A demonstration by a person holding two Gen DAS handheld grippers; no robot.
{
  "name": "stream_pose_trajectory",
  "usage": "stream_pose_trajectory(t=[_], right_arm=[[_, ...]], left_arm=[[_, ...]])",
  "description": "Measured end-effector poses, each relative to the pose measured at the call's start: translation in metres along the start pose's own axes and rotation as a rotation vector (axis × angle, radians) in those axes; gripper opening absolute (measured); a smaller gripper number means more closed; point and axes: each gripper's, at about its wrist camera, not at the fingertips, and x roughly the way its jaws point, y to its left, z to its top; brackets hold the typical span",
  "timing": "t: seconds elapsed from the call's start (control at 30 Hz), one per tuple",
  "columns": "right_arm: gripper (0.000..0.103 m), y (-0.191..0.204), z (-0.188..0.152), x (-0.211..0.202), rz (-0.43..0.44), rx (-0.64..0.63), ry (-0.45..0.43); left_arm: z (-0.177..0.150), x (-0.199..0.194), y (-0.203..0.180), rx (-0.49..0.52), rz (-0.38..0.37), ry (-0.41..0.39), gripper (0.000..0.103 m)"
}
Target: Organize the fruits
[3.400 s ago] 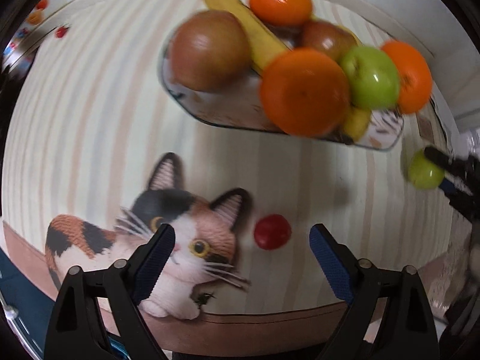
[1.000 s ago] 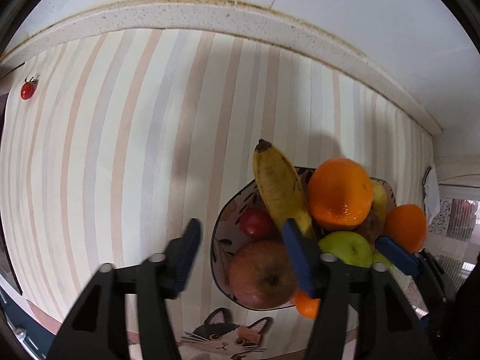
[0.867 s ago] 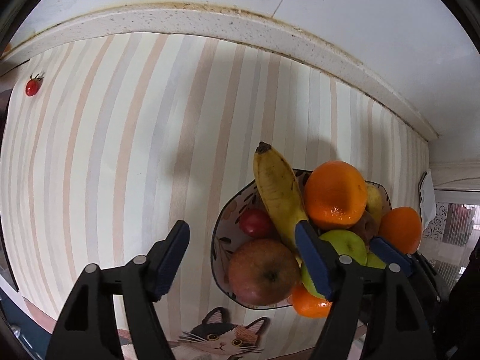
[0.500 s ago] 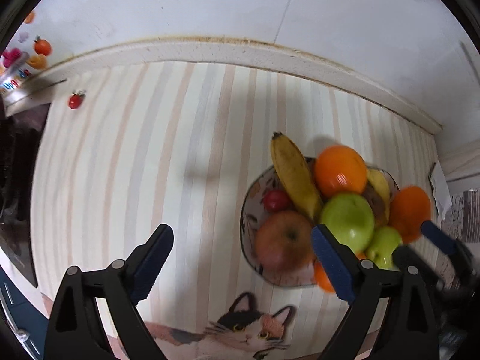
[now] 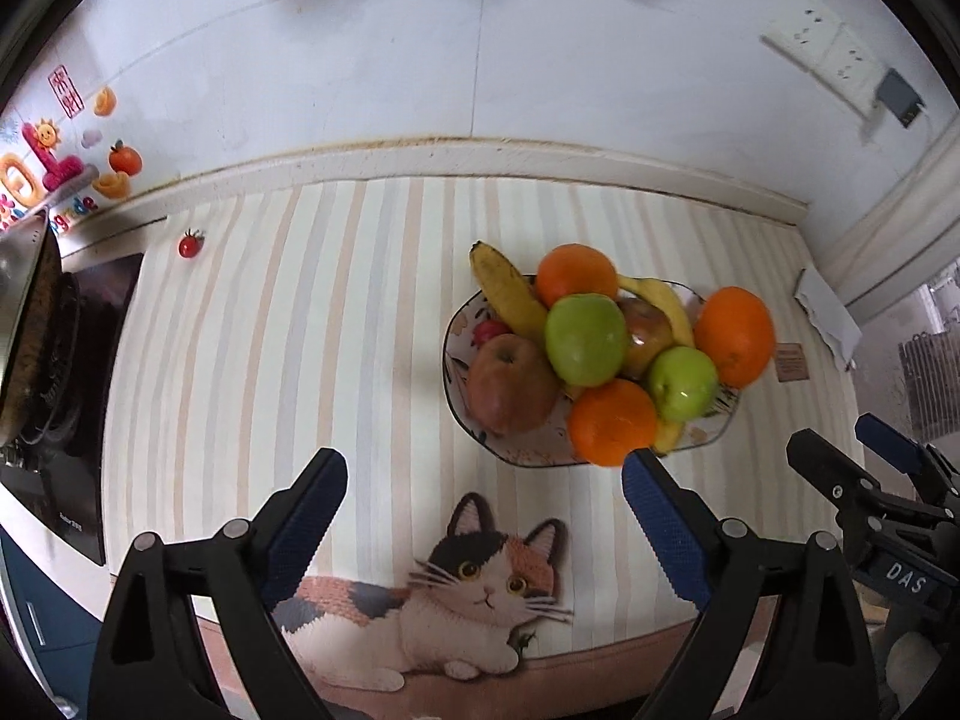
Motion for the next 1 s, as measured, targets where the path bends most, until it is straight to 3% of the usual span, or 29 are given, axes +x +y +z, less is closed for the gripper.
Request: stream_pose_trajectory(t=[0.3, 0.77, 1.0], right_arm=[[0.101, -0.001, -0.028, -0.067, -0.014, 0.027, -0.107], [0.102, -0.005, -0.11, -0.197, 0.029, -0.056, -0.293], [0.103, -0.008, -0.151, -0.268, 0.052, -0.11, -0.373]], left_arm=[[-0.032, -0.047, -0.008, 0.015, -0.026, -0.068, 0.094], [-0.118, -0.161, -0.036, -0.006, 0.063, -0.298, 0.094], [-0.166, -0.211, -0.052, -0.028, 0.089, -0.358, 0.094]])
